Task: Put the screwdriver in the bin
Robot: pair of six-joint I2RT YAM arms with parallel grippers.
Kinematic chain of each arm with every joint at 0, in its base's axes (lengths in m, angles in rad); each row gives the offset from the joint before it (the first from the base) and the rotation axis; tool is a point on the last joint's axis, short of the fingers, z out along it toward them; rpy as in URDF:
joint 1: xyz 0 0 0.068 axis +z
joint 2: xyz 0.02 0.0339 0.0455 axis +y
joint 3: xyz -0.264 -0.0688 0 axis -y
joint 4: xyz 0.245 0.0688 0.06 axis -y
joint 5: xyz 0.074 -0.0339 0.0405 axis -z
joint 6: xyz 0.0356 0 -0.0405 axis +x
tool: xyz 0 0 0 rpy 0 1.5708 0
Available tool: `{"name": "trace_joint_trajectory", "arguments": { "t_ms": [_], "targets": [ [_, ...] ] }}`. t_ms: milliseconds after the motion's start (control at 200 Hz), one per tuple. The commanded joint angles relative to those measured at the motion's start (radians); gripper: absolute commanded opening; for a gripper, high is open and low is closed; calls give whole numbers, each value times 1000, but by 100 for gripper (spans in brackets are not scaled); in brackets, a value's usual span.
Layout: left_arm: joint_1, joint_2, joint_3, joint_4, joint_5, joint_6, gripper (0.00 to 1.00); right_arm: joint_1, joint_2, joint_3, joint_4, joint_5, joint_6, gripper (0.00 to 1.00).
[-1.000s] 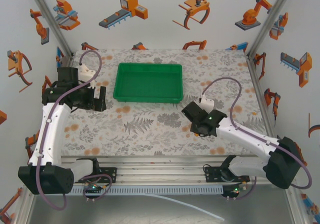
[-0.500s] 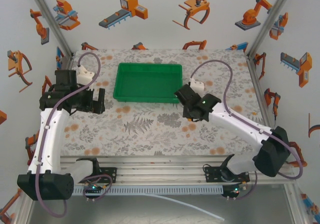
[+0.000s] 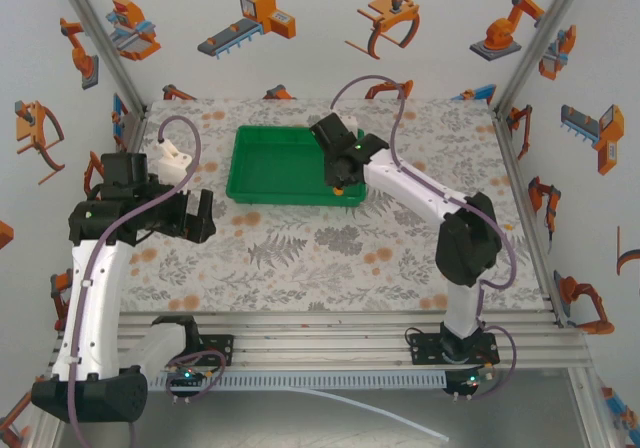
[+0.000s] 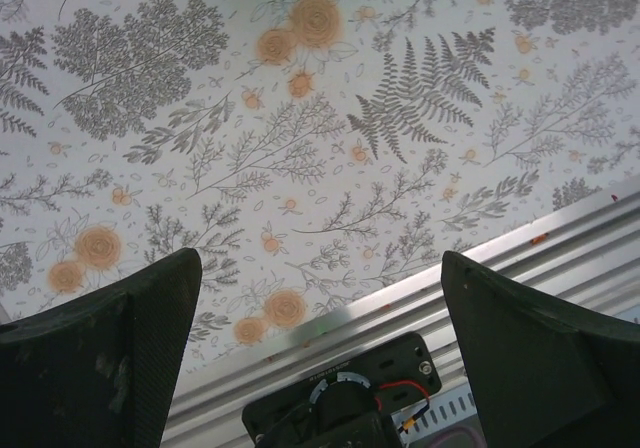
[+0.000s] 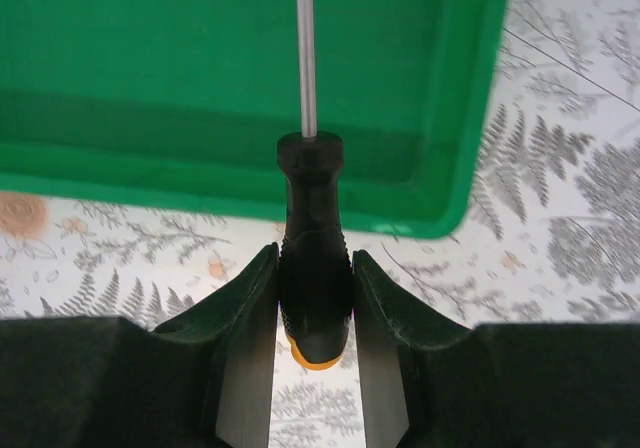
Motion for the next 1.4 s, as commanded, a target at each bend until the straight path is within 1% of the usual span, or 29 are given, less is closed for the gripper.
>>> {"name": "trace_joint_trajectory", "arguments": {
  "t_ms": [0, 210, 491, 871, 1041, 1397],
  "targets": [
    [-5, -20, 12, -34, 46, 29, 97, -17, 84, 93, 13, -61, -41, 24],
    [-7, -20, 16, -40, 38, 26, 97, -55, 211, 208, -3, -127, -51, 24],
    [-7, -20, 14, -42, 32, 23, 97, -97, 324, 276, -16, -206, -63, 24],
    [-7, 0, 10, -36, 34, 22, 97, -114, 395, 318, -29, -228, -77, 27],
    [-7, 10, 10, -26, 36, 15, 97, -119, 411, 322, -29, -235, -83, 31],
    [-7, 48, 9, 1, 49, -18, 97, -123, 417, 330, -38, -234, -95, 49]
  ]
}}
